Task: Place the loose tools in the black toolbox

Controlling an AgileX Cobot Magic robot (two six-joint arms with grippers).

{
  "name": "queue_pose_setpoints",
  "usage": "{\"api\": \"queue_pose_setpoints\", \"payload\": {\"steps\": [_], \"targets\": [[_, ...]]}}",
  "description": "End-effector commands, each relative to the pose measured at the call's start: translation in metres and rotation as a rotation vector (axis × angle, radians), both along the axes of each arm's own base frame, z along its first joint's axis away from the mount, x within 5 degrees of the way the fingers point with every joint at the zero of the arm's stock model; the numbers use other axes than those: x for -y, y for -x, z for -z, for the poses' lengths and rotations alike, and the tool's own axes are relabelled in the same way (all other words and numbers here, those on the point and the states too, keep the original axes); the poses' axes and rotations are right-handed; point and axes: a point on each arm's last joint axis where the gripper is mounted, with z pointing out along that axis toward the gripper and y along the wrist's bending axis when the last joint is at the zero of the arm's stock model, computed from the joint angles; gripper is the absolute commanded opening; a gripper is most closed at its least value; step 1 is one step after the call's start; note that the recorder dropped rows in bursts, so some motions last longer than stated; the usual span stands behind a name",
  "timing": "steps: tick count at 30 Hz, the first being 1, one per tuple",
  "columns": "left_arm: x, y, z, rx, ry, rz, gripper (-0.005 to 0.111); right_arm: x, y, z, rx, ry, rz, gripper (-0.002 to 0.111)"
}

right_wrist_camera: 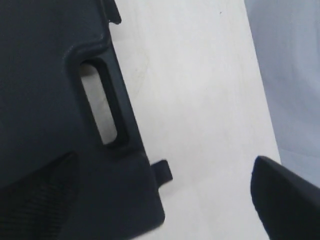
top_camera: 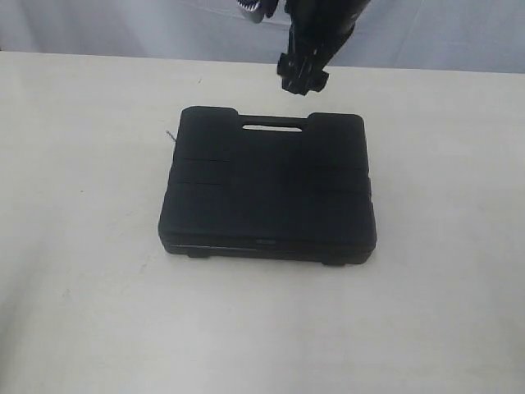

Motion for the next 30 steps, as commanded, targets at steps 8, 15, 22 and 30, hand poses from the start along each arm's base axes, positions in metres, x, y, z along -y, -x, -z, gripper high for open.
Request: {"api": "queue_pose_setpoints", "payload": {"steps": [8, 15, 22, 30], "targets": [[0.0, 0.0, -0.002, 0.002, -0.001, 0.006, 0.0, 0.044, 0.088, -0.105, -0.014, -0.127, 0.331, 0.086], [0.0, 0.0, -0.002, 0.002, -0.001, 0.006, 0.0, 0.055, 0.174, -0.112, -0.034, -0.305, 0.474, 0.066], [0.0, 0.0, -0.002, 0.002, -0.001, 0.006, 0.0, 0.055, 0.257, -0.06, -0.139, -0.453, 0.54, 0.034], [0.0, 0.0, -0.002, 0.002, -0.001, 0.006, 0.0, 0.044, 0.283, -0.031, -0.018, -0.71, 0.257, 0.029]]}}
